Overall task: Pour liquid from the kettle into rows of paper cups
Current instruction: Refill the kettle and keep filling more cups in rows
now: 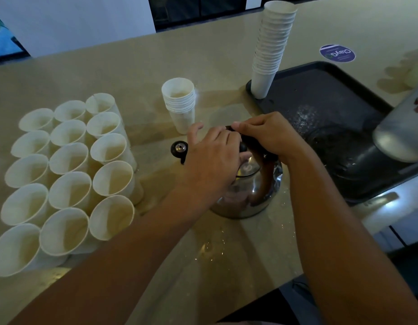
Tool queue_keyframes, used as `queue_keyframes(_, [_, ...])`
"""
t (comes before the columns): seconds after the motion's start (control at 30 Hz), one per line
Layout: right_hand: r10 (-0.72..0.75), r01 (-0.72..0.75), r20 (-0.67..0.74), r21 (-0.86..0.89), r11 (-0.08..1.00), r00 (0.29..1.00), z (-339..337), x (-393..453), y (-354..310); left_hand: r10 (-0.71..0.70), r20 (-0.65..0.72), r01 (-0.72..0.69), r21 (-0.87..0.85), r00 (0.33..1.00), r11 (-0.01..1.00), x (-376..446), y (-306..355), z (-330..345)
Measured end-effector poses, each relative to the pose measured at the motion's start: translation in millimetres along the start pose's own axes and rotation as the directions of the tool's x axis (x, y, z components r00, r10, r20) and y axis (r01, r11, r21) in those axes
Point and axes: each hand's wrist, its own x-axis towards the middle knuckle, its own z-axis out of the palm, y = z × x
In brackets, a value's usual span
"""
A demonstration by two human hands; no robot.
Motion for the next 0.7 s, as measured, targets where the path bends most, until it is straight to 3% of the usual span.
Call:
queue_keyframes(0.27, [-0.016,0.016,-0.029,-0.021,1.0,0.999,3,-3,-2,-0.136,-0.088,0.138,0.012,0.987,0.99,-10,13,14])
queue_keyframes(0.7, [-0.073,0.069,-0.043,-0.097,0.993,0.996,4,-3,-4,-0.032,-0.165,0.049,0.099,0.986,0.994,-2,8,12])
